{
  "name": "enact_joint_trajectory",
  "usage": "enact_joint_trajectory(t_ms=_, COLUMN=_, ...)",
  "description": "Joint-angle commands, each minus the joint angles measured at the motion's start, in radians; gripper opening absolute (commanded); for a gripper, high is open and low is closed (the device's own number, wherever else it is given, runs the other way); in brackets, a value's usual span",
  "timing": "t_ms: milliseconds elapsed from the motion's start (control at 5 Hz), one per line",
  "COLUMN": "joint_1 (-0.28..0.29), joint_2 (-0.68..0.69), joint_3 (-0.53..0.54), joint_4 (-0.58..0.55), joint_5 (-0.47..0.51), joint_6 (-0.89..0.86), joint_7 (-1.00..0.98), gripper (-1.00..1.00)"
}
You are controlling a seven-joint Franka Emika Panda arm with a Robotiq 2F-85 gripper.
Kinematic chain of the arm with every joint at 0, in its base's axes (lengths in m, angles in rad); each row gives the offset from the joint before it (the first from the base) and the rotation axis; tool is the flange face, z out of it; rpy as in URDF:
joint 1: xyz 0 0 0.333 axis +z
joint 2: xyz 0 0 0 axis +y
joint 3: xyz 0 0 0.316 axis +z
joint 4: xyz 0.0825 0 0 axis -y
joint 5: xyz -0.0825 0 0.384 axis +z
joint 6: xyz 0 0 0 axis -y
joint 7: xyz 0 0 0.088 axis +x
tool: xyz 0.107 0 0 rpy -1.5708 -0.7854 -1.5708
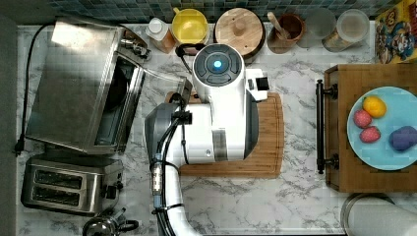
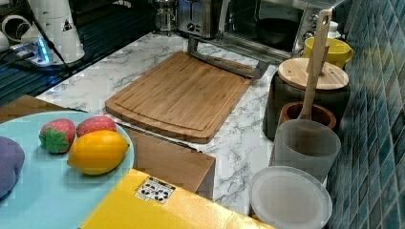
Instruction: Close the oven.
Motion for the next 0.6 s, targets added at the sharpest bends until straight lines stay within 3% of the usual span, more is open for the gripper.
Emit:
enact_joint_trajectory(t_ms=200, joint_1=0.000, joint_2=0.000, joint_3=0.002, joint_4=0.000, joint_5=-0.006, joint_6=0.003, joint_7=-0.014, gripper=-1.00)
enact_joint_trajectory(t_ms=600, joint_1=-0.088, joint_2=-0.092, joint_3=-0.003, joint_4=-0.255, joint_5=0.288, joint_6=0.303, joint_7=-0.304, gripper=-1.00)
